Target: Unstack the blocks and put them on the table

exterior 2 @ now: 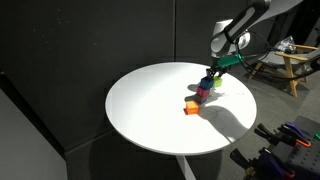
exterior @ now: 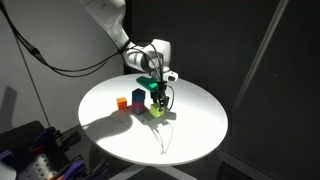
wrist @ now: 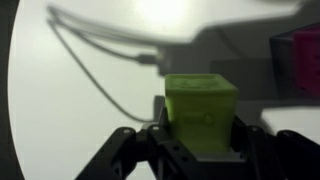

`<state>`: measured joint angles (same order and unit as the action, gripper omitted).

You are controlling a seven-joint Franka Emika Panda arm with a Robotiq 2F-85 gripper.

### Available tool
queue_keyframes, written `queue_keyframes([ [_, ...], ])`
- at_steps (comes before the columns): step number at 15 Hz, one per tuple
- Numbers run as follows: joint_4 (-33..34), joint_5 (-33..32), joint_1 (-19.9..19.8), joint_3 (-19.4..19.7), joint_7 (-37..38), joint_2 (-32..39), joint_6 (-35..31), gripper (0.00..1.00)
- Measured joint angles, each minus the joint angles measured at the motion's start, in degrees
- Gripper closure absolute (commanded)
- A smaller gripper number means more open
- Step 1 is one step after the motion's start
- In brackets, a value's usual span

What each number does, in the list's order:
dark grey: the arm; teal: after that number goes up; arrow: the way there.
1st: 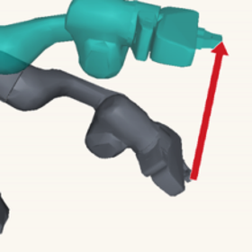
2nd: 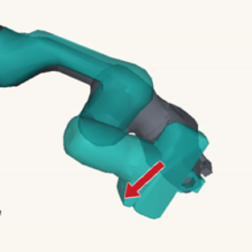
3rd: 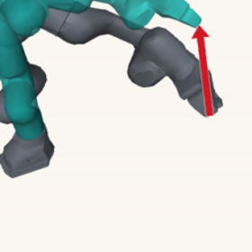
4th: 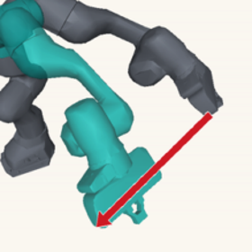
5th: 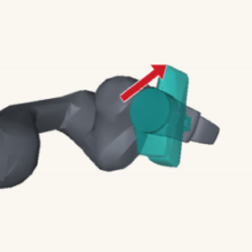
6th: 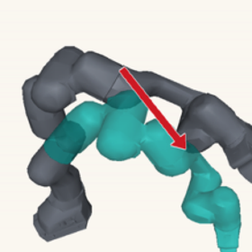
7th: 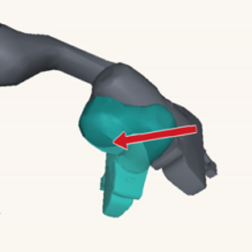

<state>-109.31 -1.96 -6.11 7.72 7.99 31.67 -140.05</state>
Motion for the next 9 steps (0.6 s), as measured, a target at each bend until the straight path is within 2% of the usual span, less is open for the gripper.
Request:
queue_keyframes([
  [6, 1.8, 2.0, -0.6, -0.7, -1.4, 4.3, -2.6, 0.72],
  [7, 2.2, 2.1, -0.7, -0.7, -1.5, 4.9, -2.8, 0.22],
  [9, 3.0, 2.2, -0.9, -0.7, -1.5, 6.0, -2.9, 0.14],
])
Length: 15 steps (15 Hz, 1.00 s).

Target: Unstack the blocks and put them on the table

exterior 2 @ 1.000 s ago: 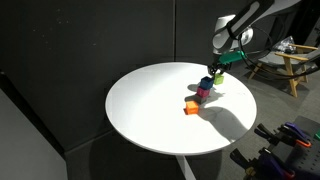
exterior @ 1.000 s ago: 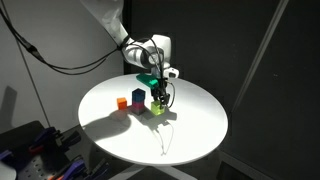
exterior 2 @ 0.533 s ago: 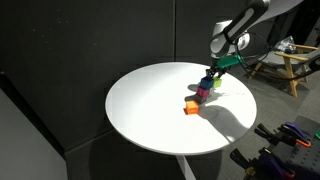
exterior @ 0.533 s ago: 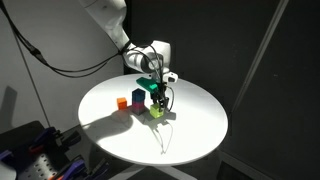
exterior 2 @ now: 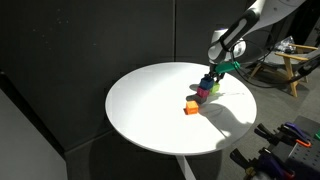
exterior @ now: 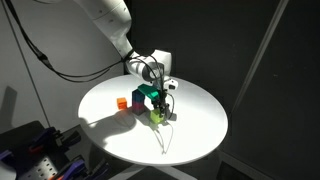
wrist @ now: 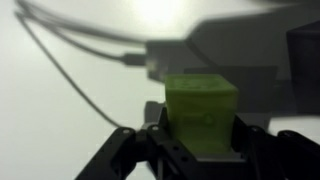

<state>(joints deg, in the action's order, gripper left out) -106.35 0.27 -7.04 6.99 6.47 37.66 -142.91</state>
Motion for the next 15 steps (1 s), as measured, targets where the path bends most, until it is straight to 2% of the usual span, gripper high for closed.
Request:
queue_keyframes([
  [1, 0.3, 0.1, -0.1, 0.0, 0.0, 0.4, 0.0, 0.06],
  [3, 0.8, 0.2, -0.3, 0.0, 0.0, 0.8, 0.0, 0.00],
  [11, 1.3, 0.2, -0.4, 0.0, 0.0, 0.2, 0.9, 0.00],
  [15, 1.3, 0.2, -0.4, 0.1, 0.0, -2.6, 4.9, 0.00],
])
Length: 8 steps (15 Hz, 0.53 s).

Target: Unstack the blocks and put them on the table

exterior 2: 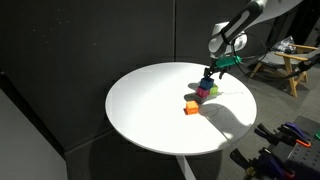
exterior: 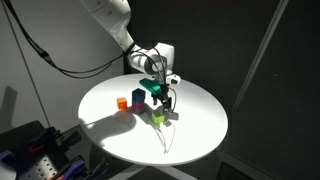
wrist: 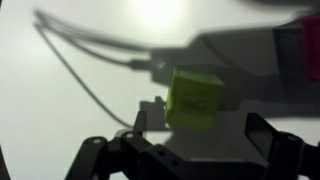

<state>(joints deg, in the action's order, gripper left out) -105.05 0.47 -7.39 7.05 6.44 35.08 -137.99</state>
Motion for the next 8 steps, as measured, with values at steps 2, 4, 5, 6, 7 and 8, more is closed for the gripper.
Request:
queue_keyframes([
  [2, 0.0, 0.0, 0.0, 0.0, 0.0, -1.9, 2.4, 0.00],
  [4, -0.1, 0.0, 0.0, 0.0, 0.0, -3.8, 4.3, 0.00],
  [5, -0.1, 0.0, 0.0, 0.0, 0.0, -4.6, 5.2, 0.00],
  [6, -0.2, 0.0, 0.0, 0.0, 0.0, -5.4, 6.0, 0.00],
  [7, -0.2, 0.0, 0.0, 0.0, 0.0, -6.1, 6.7, 0.00],
  [8, -0.3, 0.0, 0.1, 0.0, 0.0, -6.9, 7.3, 0.00],
])
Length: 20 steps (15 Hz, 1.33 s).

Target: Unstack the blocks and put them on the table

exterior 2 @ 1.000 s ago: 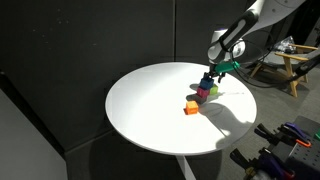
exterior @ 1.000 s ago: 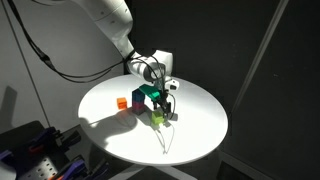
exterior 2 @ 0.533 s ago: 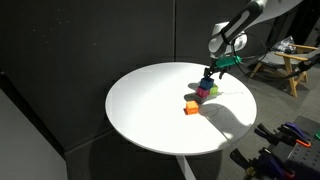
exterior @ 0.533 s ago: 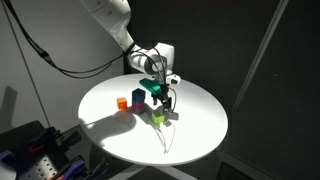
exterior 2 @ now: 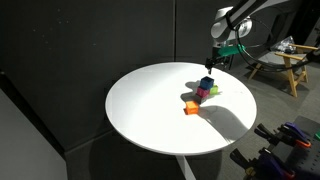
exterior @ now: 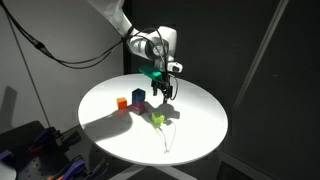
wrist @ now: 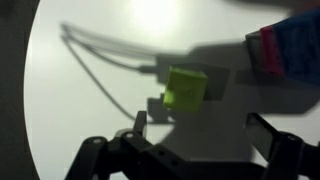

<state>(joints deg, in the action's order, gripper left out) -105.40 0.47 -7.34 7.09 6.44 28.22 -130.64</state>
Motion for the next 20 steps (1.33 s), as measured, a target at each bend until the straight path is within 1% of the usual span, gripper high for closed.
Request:
queue_keyframes([
  [4, -2.1, 0.0, 0.2, -0.1, -1.6, -2.8, 0.6, 0.00],
  [10, -7.1, -0.1, 0.2, -1.7, -10.8, -7.0, 0.5, 0.00],
  [14, -9.0, -0.1, 0.2, -3.1, -15.7, -8.4, 0.3, 0.00],
  [20, -10.5, 0.4, 0.7, -4.4, -16.0, -9.8, -1.6, 0.00],
])
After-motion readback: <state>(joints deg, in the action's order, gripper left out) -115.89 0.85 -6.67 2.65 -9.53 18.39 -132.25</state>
